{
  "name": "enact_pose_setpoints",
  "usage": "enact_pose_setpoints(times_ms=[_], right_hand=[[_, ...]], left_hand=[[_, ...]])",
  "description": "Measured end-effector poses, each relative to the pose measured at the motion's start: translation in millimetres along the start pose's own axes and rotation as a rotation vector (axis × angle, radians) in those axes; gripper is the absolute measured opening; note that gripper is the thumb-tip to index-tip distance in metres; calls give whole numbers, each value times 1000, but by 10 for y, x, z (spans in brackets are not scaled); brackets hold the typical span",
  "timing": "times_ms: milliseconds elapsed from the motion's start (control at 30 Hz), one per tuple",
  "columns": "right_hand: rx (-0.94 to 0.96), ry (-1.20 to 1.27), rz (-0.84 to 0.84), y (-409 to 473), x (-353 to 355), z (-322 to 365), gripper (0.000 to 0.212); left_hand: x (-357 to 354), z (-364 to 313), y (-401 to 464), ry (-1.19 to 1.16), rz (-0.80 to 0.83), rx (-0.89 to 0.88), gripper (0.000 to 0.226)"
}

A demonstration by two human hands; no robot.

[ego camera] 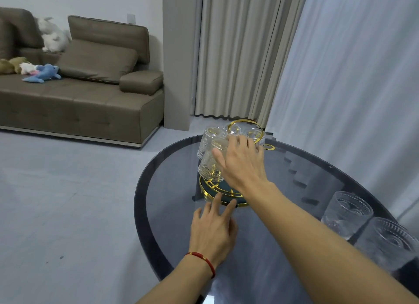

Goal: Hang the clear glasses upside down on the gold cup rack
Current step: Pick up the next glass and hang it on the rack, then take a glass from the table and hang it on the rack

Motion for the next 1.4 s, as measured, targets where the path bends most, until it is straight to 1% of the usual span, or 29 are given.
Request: enact_pose_setpoints(times_ms=[67,133,233,333,400,500,567,633,700,767,833,933,1033,1133,1233,1300,1400], right_hand=[[12,114,-121,-178,97,-101,49],[-19,228,-201,-430,181,-259,43],[-110,270,-190,-875,260,-578,40],[-200,211,-128,-1335,310,-908,45],[-267,195,-130,-1614,344,-1109,46],[-398,140,-189,-1912,408,-1399,49],[-513,93,-221,-2047,453,-1570,57],[-629,49,-236,-2161,483,-1730,72],[-741,40,-216,-2238,484,-1864,88],[-852,151,-203,-2283,454,-1963,102],[-932,303,-205,-2299,393,-2033,111],[-946,424,-206,-2294,288,-2121,115],[-1002,484,-222,-2273,198,-2229,111],[-1020,484,-203,-2277,142,-2310,100],[-1039,468,-223,-2295,199,-2336,87],[-1005,434,-270,-2299,290,-2308,85],[-833,468,-402,-2262,452,-2206,79]], left_hand=[[42,-55,-23,0,-13,-22,58],[84,-137,-28,-13,-25,-55,60],[152,-323,-48,-113,-46,-99,56],[188,-595,-121,-358,-26,-193,47],[207,-806,-179,-462,-39,-256,44],[261,-1108,-235,-593,-71,-229,44],[301,-1255,-279,-681,-73,-183,44],[339,-1347,-325,-771,-66,-111,43],[363,-1394,-347,-843,-54,-29,41],[368,-1423,-356,-886,-43,42,39],[358,-1449,-357,-900,-32,82,38],[325,-1452,-349,-915,-10,129,37],[298,-1422,-321,-949,16,175,35],[295,-1391,-307,-970,25,198,33],[300,-1361,-295,-1000,39,223,27],[311,-1343,-280,-1026,57,250,23],[329,-1324,-270,-1077,138,297,19]])
Point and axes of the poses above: each hand's wrist, its own y-axis towards the middle knuckle, its own x-axis out of the back of the hand, z = x × y, the point moved 1 cm from there along y, towards the middle knuckle, and after that the axes turned 1 degree about x, right-handed, at the moved point
